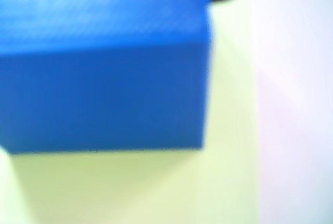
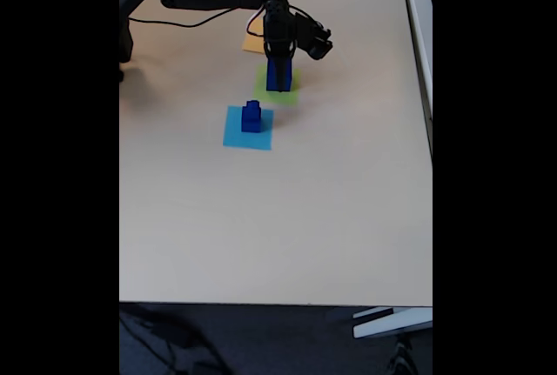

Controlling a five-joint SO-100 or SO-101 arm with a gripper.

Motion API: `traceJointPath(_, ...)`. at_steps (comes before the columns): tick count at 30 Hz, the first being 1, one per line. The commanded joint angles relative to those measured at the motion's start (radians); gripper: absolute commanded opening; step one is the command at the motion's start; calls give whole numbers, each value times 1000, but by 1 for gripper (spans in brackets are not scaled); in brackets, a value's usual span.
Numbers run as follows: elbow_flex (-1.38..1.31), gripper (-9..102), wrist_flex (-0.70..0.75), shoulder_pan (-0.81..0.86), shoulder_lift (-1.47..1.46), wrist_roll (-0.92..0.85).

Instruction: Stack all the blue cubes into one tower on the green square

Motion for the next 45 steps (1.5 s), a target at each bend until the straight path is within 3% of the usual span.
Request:
traceJointPath(1, -38, 41, -40, -2, 84, -46)
traceJointPath(18, -236, 43, -344, 6, 238, -462)
traceJointPath(36, 216, 29, -282, 215, 445, -449)
traceJointPath(45, 245, 22, -187, 241, 508, -453)
